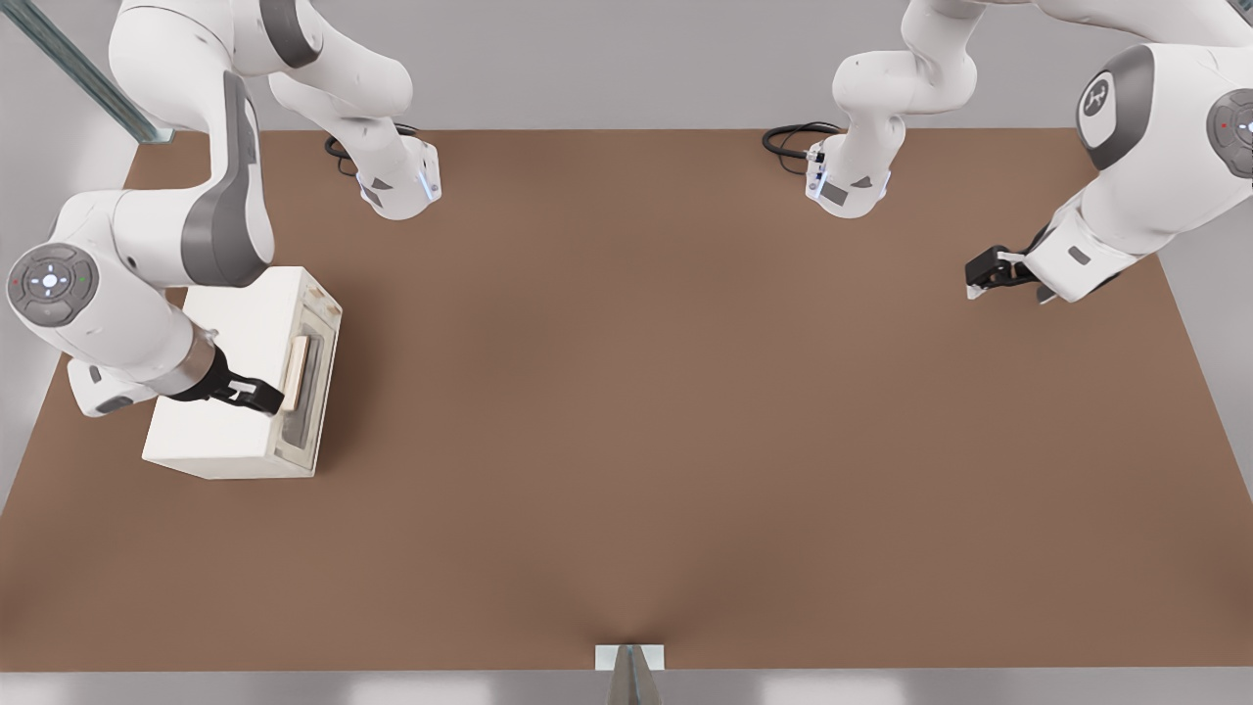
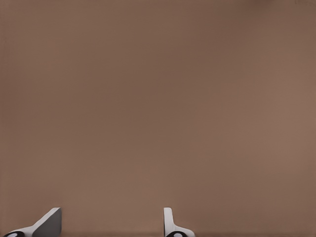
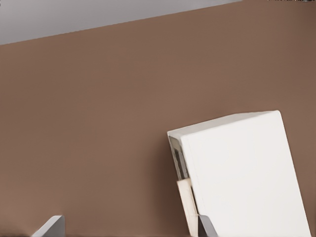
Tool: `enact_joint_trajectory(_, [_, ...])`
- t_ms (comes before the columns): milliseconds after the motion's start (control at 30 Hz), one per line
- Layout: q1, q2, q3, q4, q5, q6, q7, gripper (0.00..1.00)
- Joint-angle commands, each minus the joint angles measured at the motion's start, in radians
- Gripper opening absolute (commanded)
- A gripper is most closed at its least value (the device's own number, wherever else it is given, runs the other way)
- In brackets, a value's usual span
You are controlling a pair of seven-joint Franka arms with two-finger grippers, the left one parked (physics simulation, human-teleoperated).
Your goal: Keep left arm still and open the oven door with right arm
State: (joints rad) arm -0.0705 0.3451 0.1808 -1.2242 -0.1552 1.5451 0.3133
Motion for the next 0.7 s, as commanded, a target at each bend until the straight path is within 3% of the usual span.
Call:
enact_joint_trajectory(0, [0.0,0.002,0.0,0.0,-0.006,-0.025,-0.275,1.0])
enact_joint_trajectory(33, [0.006,0.0,-0.001,-0.008,-0.044,-0.042,-0.276,1.0])
enact_joint_trajectory(100, [0.195,0.041,0.005,-0.058,-0.415,-0.155,-0.223,1.0])
enact_joint_trajectory(233, [0.278,0.018,0.005,-0.346,-0.517,-0.113,0.09,0.98])
enact_joint_trajectory(267, [0.29,0.018,0.005,-0.403,-0.547,-0.094,0.188,0.9])
enact_joint_trajectory(300, [0.299,0.015,0.005,-0.443,-0.584,-0.092,0.242,0.72])
enact_joint_trajectory(333, [0.305,0.015,0.005,-0.46,-0.601,-0.097,0.25,0.4])
enact_joint_trajectory(400, [0.291,-0.014,0.005,-0.572,-0.649,-0.039,0.316,0.25])
enact_joint_trajectory(533, [0.244,-0.069,0.002,-0.725,-0.693,0.089,0.34,0.21])
enact_joint_trajectory(667, [0.221,-0.049,0.0,-0.725,-0.71,0.112,0.339,0.21])
